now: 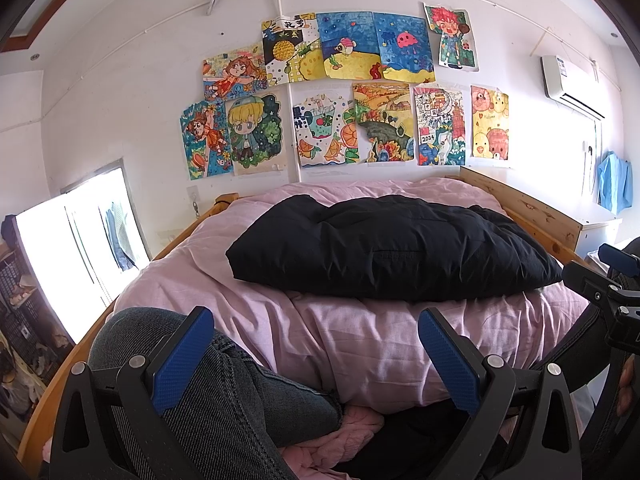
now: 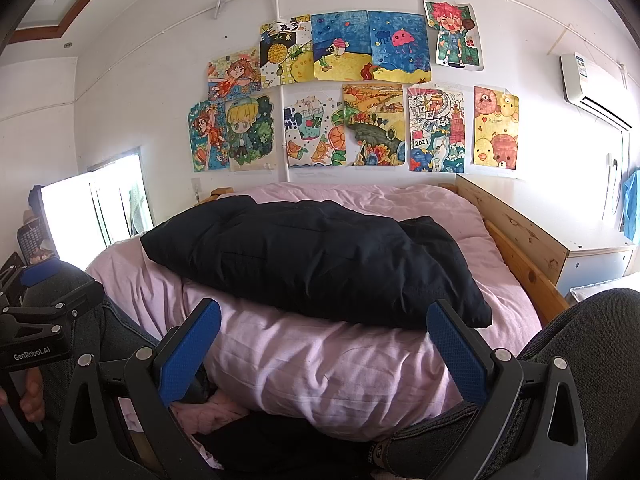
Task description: Fold large clothes
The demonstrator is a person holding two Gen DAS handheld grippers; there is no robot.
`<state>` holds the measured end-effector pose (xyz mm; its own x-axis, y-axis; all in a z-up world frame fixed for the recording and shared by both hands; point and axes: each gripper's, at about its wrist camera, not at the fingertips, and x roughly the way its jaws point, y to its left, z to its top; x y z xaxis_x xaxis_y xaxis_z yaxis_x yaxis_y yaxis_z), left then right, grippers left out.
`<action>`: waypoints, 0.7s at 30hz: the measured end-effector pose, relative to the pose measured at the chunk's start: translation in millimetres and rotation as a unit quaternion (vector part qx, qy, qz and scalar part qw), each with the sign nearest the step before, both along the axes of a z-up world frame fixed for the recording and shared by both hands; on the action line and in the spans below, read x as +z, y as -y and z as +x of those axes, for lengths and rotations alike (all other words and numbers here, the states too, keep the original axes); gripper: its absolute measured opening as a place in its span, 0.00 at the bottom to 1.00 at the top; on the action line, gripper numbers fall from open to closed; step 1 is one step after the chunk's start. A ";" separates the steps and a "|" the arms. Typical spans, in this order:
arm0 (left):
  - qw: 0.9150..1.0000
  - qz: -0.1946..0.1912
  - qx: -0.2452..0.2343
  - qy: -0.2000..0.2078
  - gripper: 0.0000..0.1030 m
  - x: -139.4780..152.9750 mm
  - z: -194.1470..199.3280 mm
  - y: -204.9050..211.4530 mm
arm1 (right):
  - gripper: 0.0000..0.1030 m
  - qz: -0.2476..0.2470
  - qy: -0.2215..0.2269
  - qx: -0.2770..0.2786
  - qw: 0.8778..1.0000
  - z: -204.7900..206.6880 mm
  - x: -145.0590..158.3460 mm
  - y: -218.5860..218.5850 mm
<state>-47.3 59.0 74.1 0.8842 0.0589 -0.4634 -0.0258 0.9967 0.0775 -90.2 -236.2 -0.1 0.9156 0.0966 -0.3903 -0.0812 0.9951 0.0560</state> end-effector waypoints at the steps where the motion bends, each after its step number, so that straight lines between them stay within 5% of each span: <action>1: 1.000 0.000 0.000 0.000 1.00 -0.1 0.0 0.2 | 0.99 0.000 0.000 0.000 1.000 -0.2 -0.1 -0.1; 21: 1.000 0.001 -0.003 0.000 1.00 0.2 0.8 -4.8 | 0.99 0.001 0.000 0.000 1.000 0.0 0.0 0.6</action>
